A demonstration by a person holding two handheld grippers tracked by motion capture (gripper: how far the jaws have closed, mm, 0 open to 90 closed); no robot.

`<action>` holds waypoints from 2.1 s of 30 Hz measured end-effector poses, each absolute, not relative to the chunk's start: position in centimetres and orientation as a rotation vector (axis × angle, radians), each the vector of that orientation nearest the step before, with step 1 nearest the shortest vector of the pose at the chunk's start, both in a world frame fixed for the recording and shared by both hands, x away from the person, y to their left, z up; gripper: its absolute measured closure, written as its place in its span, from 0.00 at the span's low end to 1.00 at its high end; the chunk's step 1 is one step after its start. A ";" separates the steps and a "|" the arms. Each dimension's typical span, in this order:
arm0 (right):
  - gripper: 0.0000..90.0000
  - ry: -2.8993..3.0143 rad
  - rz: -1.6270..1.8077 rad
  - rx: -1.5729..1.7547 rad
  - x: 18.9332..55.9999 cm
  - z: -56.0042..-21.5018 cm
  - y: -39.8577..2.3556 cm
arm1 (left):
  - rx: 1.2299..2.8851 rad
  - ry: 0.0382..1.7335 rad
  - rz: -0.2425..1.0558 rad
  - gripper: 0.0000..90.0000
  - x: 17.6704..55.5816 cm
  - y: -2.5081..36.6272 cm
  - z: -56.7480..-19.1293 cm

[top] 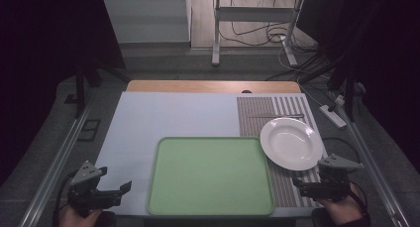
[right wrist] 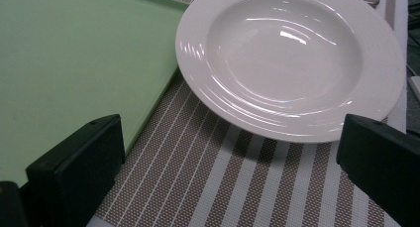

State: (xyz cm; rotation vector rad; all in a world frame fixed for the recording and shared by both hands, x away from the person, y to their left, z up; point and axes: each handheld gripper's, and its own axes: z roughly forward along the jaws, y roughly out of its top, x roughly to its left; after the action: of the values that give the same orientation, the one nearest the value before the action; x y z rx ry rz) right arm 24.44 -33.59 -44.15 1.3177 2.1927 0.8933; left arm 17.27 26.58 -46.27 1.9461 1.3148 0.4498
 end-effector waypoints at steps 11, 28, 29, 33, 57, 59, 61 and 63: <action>0.00 2.250 0.872 1.294 24.6 -44.3 -33.3 | 1.918 1.337 0.434 0.05 17.3 26.9 -46.3; 0.00 2.274 0.842 1.287 24.7 -44.4 -33.0 | 1.919 1.344 0.432 0.05 17.3 26.9 -46.3; 0.00 2.274 0.842 1.287 24.7 -44.4 -33.0 | 1.919 1.345 0.431 0.05 17.4 26.9 -46.3; 0.00 2.267 0.855 1.304 25.0 -44.3 -32.9 | 1.915 1.342 0.422 0.05 17.4 27.0 -46.4; 0.00 2.301 0.993 1.209 28.2 -44.4 -31.8 | 1.921 1.333 0.414 0.04 17.4 26.9 -46.4; 0.00 2.305 1.004 1.217 28.8 -44.5 -31.8 | 1.921 1.334 0.414 0.04 17.4 27.0 -46.4; 0.00 2.308 1.025 1.227 29.4 -44.6 -31.7 | 1.921 1.335 0.414 0.04 17.4 27.0 -46.4; 0.00 2.311 1.030 1.240 29.9 -44.8 -31.7 | 1.921 1.335 0.414 0.04 17.4 27.0 -46.4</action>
State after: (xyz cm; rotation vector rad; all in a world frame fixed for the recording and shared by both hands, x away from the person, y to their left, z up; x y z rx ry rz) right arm 29.94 -31.67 -44.84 1.2401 2.3107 1.0299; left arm 17.44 26.95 -46.39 1.9210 1.3353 0.4140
